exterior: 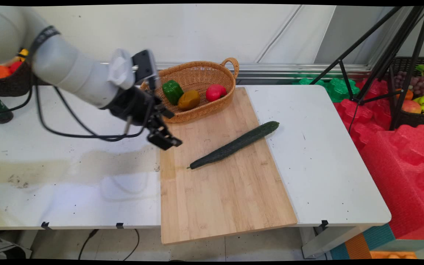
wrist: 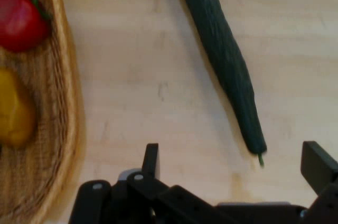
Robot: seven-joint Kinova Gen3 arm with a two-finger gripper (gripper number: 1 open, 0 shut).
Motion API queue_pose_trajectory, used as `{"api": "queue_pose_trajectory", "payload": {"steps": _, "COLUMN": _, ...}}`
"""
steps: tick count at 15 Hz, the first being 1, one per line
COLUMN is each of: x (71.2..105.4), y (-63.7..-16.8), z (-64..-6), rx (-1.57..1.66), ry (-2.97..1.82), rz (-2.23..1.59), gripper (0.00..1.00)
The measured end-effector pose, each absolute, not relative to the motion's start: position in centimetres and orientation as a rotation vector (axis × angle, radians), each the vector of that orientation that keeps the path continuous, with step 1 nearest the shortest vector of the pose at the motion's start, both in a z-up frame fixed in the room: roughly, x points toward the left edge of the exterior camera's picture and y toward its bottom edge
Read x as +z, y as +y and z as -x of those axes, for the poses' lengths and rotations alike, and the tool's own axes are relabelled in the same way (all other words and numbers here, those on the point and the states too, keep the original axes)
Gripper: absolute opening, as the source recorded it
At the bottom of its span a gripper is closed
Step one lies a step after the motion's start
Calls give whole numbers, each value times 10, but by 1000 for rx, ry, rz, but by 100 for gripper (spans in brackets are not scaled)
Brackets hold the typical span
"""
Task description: Pick up the cucumber from the cutting board
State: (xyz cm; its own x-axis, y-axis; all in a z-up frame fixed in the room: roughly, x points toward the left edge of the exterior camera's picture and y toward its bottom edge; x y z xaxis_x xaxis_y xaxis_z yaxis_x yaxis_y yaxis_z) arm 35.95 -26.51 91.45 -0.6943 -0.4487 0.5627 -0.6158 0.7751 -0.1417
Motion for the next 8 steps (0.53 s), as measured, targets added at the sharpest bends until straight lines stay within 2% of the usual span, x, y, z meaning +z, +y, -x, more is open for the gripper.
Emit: {"api": "queue_pose_trajectory", "payload": {"steps": 8, "x": 889, "y": -318, "z": -305, "rx": 429, "ry": -2405, "rz": -843, "gripper": 100}}
